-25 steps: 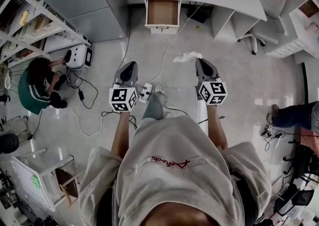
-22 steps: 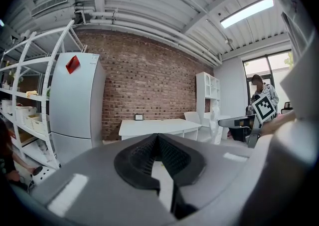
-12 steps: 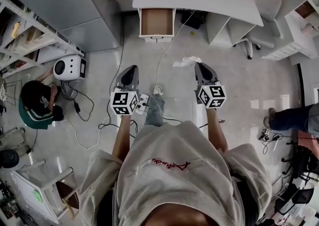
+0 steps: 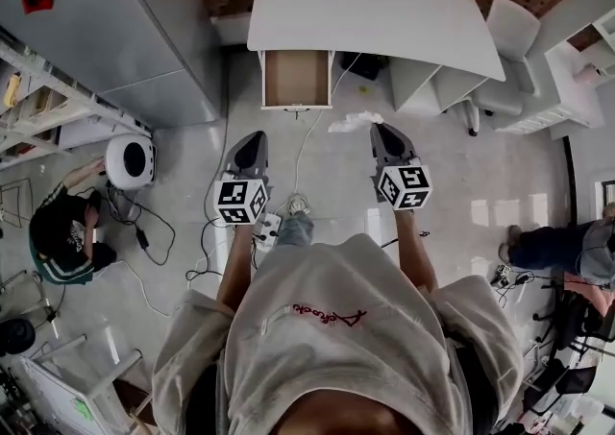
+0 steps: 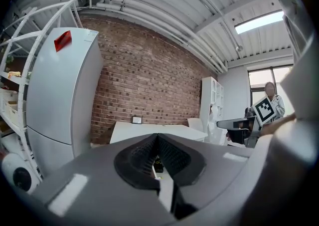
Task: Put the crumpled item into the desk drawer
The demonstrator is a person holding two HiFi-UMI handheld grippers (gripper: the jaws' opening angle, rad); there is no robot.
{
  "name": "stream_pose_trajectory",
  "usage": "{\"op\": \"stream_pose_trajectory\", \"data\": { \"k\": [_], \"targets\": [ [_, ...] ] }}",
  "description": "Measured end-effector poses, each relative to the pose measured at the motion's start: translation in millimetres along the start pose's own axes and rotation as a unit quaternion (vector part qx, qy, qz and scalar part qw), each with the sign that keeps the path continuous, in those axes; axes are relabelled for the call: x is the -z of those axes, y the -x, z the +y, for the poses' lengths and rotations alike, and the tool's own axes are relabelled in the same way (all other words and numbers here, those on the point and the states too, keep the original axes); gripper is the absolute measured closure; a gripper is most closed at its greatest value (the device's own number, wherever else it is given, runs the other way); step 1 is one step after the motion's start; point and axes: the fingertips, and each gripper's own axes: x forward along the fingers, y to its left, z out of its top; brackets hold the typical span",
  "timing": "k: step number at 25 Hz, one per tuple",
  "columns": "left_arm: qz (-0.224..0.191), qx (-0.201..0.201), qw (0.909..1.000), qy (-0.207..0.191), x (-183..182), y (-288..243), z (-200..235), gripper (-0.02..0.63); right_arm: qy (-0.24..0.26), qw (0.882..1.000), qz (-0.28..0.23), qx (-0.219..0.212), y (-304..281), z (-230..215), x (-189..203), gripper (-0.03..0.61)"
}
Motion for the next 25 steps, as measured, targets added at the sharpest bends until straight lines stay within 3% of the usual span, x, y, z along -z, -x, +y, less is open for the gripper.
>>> {"op": "stream_pose_trajectory", "data": {
  "k": [11,25],
  "targets": [
    [-0.016,0.015,0.9996,-0.015,-50,-105,69,0.606,0.003,1.000,-0.018,0.016,-111,-40,-44,0.566],
    [-0.003,0.023,0.9996,-0.016,-50,-165,104,0.606,-0.008,1.000,-0.011,0.020,-176,-61,-42,0.566]
  ]
}}
